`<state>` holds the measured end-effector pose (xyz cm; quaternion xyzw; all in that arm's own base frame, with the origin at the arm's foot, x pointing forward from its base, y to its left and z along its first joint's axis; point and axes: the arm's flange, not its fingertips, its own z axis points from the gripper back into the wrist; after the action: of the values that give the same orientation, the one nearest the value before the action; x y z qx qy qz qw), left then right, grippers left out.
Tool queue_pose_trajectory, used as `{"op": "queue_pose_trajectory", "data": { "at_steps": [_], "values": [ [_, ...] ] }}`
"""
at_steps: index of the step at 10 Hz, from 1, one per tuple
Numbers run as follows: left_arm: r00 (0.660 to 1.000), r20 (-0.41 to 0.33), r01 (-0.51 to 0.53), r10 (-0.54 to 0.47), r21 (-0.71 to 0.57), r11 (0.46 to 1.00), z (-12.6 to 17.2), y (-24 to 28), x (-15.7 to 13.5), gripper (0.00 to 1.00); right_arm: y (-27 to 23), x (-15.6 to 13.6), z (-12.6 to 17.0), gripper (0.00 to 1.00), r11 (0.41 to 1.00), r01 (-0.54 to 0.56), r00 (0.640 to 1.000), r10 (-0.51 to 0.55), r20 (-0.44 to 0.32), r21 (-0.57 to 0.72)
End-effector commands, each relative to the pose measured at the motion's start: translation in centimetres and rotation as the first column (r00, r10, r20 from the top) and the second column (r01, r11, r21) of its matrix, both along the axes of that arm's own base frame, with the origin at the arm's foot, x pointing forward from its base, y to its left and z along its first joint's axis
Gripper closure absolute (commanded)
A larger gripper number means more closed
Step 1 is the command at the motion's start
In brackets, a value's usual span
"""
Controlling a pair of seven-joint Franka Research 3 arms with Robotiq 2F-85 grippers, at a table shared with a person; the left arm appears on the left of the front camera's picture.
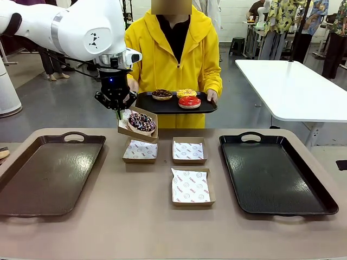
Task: Individually package the donuts and arrange them on the tray.
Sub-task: Place the picked Paper togo box on the Handle tray while simultaneously picking up another Paper togo box from the table with the other hand.
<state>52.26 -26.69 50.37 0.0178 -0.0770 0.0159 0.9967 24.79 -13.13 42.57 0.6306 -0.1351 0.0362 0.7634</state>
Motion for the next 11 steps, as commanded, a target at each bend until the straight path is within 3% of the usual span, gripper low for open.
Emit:
{"op": "queue_pose_trajectory", "data": {
  "at_steps": [1,5,8,9,11],
  "values": [
    [1.0,0.002,-0.001,0.001,0.004,1.0,0.2,0.3,-0.4,1.0,0.0,0.0,0.2,0.0,1.0,0.0,1.0,0.0,0.014,0.018],
    [1.0,0.0,0.0,0.0,0.0,1.0,0.0,0.0,0.0,0.99,0.0,0.0,0.0,0.0,1.0,0.0,1.0,0.0,0.0,0.0],
    [1.0,-0.027,-0.008,0.008,-0.017,1.0,2.8,5.2,-3.9,0.99,5.1,2.5,7.6,0.0,0.97,-0.094,0.994,0.081,-0.068,-0.222],
    [0.999,-0.045,-0.007,0.005,-0.036,0.999,3.3,7.3,-5.5,0.99,7.3,3.3,9.7,0.0,0.94,-0.151,0.983,0.112,-0.143,-0.305],
    [0.998,-0.054,-0.025,0.024,-0.022,0.999,3.1,11.2,-7.9,0.99,12.5,5.2,12.5,0.0,0.895,-0.179,0.976,0.111,-0.185,-0.409]
  ]
}}
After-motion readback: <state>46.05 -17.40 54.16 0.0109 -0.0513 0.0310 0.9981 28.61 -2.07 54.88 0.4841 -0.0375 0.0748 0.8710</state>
